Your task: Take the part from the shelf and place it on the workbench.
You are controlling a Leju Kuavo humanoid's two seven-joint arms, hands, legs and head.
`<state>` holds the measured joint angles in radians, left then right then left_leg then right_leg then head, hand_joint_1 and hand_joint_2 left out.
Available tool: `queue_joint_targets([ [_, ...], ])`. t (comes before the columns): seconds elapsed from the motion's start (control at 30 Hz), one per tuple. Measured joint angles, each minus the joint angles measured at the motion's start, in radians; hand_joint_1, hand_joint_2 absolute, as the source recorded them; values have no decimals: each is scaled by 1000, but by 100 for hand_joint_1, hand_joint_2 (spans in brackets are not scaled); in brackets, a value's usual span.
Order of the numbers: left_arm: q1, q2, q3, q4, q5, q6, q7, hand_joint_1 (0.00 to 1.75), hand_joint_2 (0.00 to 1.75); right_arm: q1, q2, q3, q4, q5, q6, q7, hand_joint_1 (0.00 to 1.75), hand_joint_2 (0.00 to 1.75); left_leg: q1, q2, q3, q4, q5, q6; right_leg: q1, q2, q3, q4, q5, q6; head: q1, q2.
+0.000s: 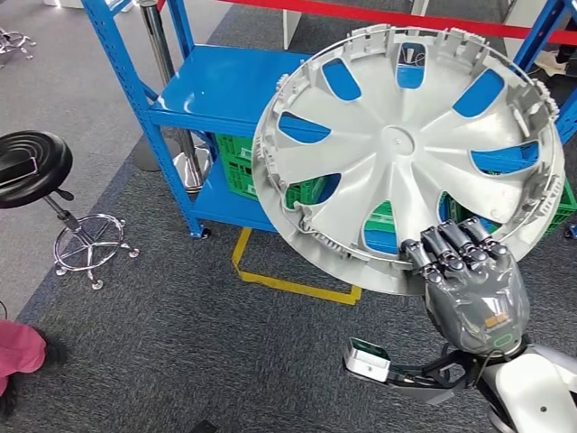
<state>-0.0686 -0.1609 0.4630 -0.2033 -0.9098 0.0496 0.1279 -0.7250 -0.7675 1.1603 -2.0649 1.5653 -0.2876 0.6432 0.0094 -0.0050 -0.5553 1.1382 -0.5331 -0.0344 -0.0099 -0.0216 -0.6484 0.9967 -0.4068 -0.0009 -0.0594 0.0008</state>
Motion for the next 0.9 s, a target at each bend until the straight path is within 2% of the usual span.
queue_joint_targets([
  [0.03, 0, 1, 3, 0, -2, 0, 0, 0, 0, -2, 0, 2, 0, 0, -1, 0, 175, 175, -1, -1, 40, -66, 2, 3, -1, 0, -14, 8, 7, 6, 0, 0],
  [0.07, 1, 2, 6, 0, -5, 1, 0, 0, 0, -3, 0, 3, 1, -1, -4, 0, 175, 175, -2, -2, 65, -111, -3, 8, -2, 0, -22, 12, 16, 12, 0, 0],
  [0.1, 2, 2, 8, 0, -8, 2, -1, 0, 0, -5, 0, 4, 1, -1, -9, 0, 175, 175, -5, -4, 74, -133, -12, 16, -2, 0, -26, 13, 25, 18, -1, 0],
  [0.17, 3, 4, 10, 0, -17, 6, -6, 0, 0, -6, 0, 7, 5, -1, -21, 0, 175, 175, -7, -3, 62, -135, 3, 36, -4, 1, -30, 8, 41, 31, -2, 0],
  [0.2, 3, 5, 10, 0, -20, 7, -11, 0, 0, -6, 0, 8, 7, -1, -28, 0, 175, 175, -7, -1, 53, -136, 13, 46, -6, 3, -38, 12, 32, 37, -3, 0],
  [0.23, 1, 5, 10, 0, -23, 7, -15, 0, 0, -6, 0, 8, 9, -1, -34, 0, 175, 175, -6, 1, 40, -137, 26, 56, -7, 6, -49, 32, 2, 41, -1, 0],
  [0.27, 0, 5, 10, 0, -26, 8, -20, 0, 0, -5, 0, 8, 11, -1, -39, 0, 175, 175, -5, 3, 25, -139, 40, 65, -8, 10, -62, 71, -46, 44, 0, 0],
  [0.33, -4, 5, 10, 0, -32, 12, -27, 0, 0, -2, 0, 8, 16, -1, -44, 0, 175, 175, -10, 4, -7, -138, 66, 72, -8, 15, -88, 200, -149, 47, 1, 0],
  [0.37, -5, 5, 10, 0, -36, 15, -29, 0, 0, 1, 0, 8, 18, -1, -44, 0, 175, 175, -12, 4, -24, -138, 80, 73, -8, 16, -94, 263, -172, 48, 1, 0],
  [0.4, -6, 5, 10, 0, -40, 17, -29, 0, 0, 5, 0, 7, 19, -1, -44, 0, 175, 175, -15, 4, -40, -137, 93, 73, -8, 17, -89, 304, -170, 47, 1, 0],
  [0.43, -7, 5, 10, 0, -43, 19, -30, 0, 0, 9, 0, 7, 21, -1, -44, 0, 175, 175, -17, 4, -57, -136, 107, 73, -8, 17, -69, 313, -148, 45, 1, 0],
  [0.47, -8, 4, 10, 0, -45, 21, -31, 0, 0, 12, 0, 6, 22, -1, -44, 0, 175, 175, -19, 4, -72, -135, 119, 72, -8, 18, -32, 285, -119, 41, 1, 0],
  [0.5, -9, 4, 10, 0, -45, 22, -31, 0, 0, 13, 0, 6, 23, -1, -43, 0, 175, 175, -21, 3, -84, -134, 131, 70, -8, 20, 22, 226, -102, 37, 1, 0],
  [0.53, -10, 4, 10, 0, -46, 22, -32, 0, 0, 14, 0, 5, 24, -2, -43, 0, 175, 175, -23, 2, -95, -133, 142, 67, -6, 22, 88, 142, -105, 33, 1, 0],
  [0.57, -11, 4, 10, 0, -46, 22, -32, 0, 0, 14, 0, 3, 24, -2, -43, 0, 175, 175, -24, 1, -103, -133, 154, 63, -4, 25, 142, 66, -120, 31, 0, 0],
  [0.6, -12, 4, 10, 0, -46, 22, -33, 0, 0, 14, 0, 1, 24, -2, -43, 0, 175, 175, -23, 1, -108, -134, 166, 58, 0, 27, 178, 10, -136, 31, 1, 0],
  [0.63, -12, 3, 10, 0, -46, 22, -33, 0, 0, 15, 0, 0, 24, -2, -43, 0, 175, 175, -22, 0, -113, -137, 178, 53, 5, 27, 193, -21, -144, 30, 0, 0],
  [0.67, -12, 3, 10, 0, -48, 22, -34, 0, 0, 15, 0, -1, 25, -1, -41, 0, 175, 175, -20, -1, -117, -140, 188, 47, 6, 26, 186, -26, -138, 25, 1, 0],
  [0.7, -11, 2, 10, 0, -51, 22, -35, 0, 0, 15, 0, -2, 25, -1, -38, 0, 175, 175, -18, -1, -123, -140, 184, 42, 7, 23, 175, -27, -127, 19, 2, 0],
  [0.73, -10, 1, 10, 0, -56, 23, -37, 0, 0, 17, 0, -3, 25, -1, -36, 0, 175, 175, -16, -2, -131, -125, 157, 35, 6, 21, 164, -28, -115, 9, 2, 0],
  [0.77, -9, 0, 9, 0, -60, 23, -38, 0, 0, 19, 0, -5, 25, 0, -33, 0, 175, 175, -15, -2, -141, -93, 111, 29, 4, 18, 151, -30, -102, 1, 3, 0],
  [0.83, -12, -1, 7, 0, -71, 23, -41, 0, 0, 27, 0, -12, 25, -1, -27, 0, 175, 175, -13, -1, -164, 34, -5, 20, 6, 14, 122, -28, -76, -8, 2, 0],
  [0.87, -15, -2, 6, 0, -76, 23, -42, 0, 0, 31, 0, -14, 25, -1, -24, 0, 175, 175, -12, -1, -170, 104, -36, 18, 7, 12, 106, -25, -63, -9, 2, 0],
  [0.9, -18, -2, 3, 0, -81, 23, -43, 0, 0, 33, 0, -15, 25, -1, -22, 0, 175, 175, -12, -1, -168, 156, -42, 17, 8, 11, 87, -22, -52, -8, 2, 0],
])
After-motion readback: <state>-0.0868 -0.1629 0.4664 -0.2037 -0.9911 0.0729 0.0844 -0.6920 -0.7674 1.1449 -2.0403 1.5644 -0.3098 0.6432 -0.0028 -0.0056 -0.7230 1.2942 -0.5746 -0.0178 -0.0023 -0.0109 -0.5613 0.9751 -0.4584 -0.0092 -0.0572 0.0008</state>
